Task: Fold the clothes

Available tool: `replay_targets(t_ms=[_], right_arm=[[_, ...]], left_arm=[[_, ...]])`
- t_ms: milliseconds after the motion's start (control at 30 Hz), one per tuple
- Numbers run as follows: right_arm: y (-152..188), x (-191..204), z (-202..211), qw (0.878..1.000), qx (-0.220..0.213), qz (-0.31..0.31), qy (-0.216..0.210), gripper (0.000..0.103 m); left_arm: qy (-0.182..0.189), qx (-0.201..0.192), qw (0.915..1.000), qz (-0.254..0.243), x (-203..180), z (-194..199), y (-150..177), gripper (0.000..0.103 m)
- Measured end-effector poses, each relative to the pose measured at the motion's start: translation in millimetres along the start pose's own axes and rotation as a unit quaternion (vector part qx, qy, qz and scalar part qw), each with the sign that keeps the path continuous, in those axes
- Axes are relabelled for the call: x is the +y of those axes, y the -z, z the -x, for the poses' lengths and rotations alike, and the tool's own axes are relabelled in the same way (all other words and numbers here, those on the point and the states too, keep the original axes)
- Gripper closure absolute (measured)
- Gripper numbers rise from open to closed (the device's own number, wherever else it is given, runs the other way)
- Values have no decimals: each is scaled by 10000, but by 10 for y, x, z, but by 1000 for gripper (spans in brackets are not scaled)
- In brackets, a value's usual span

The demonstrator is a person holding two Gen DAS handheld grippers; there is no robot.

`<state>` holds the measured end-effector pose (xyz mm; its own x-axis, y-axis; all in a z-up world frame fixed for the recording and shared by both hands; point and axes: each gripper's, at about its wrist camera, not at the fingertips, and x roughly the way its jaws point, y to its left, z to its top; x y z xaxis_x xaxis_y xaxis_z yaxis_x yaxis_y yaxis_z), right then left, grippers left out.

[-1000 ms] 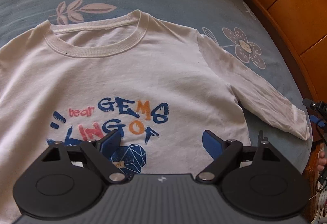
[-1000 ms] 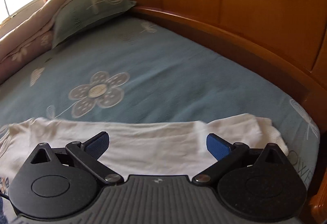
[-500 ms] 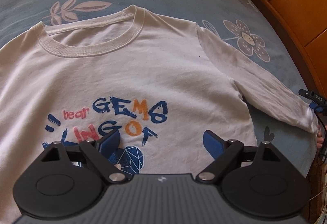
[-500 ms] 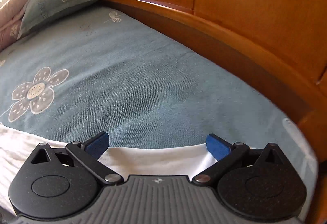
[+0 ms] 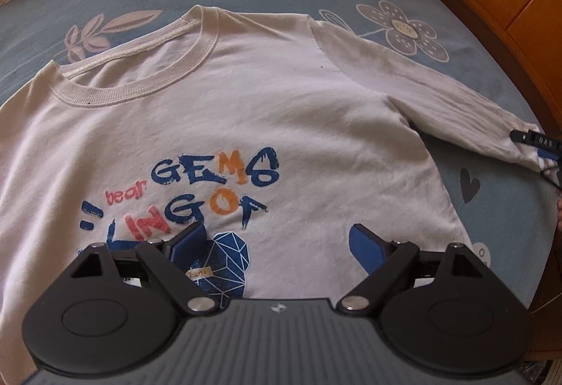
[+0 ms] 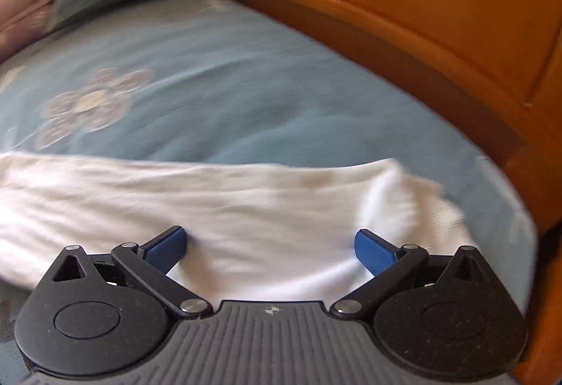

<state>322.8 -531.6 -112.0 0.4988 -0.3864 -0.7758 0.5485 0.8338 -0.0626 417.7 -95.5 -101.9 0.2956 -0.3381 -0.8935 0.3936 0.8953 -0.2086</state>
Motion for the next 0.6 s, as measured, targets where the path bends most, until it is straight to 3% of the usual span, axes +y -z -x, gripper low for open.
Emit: replay_targets(t_ms=[100,333,467,600], right_arm=[[-129,20,134,9997,50,-212,-121,0],[-141,1265,407,9841,-5,826,-1570,0],[-23,1815,373,9797,-39,1110,-1667,0],[101,1627,237,9815,135,1267,-1427,0]], left_arm=[[-1,-24,10000,-71,-7,7,10,14],[-236,-239,9990,-284,4,158,36,14],[-421,-172,9982,-386,115,197,132,15],[-486,44,9986,-223,286,171,283,14]])
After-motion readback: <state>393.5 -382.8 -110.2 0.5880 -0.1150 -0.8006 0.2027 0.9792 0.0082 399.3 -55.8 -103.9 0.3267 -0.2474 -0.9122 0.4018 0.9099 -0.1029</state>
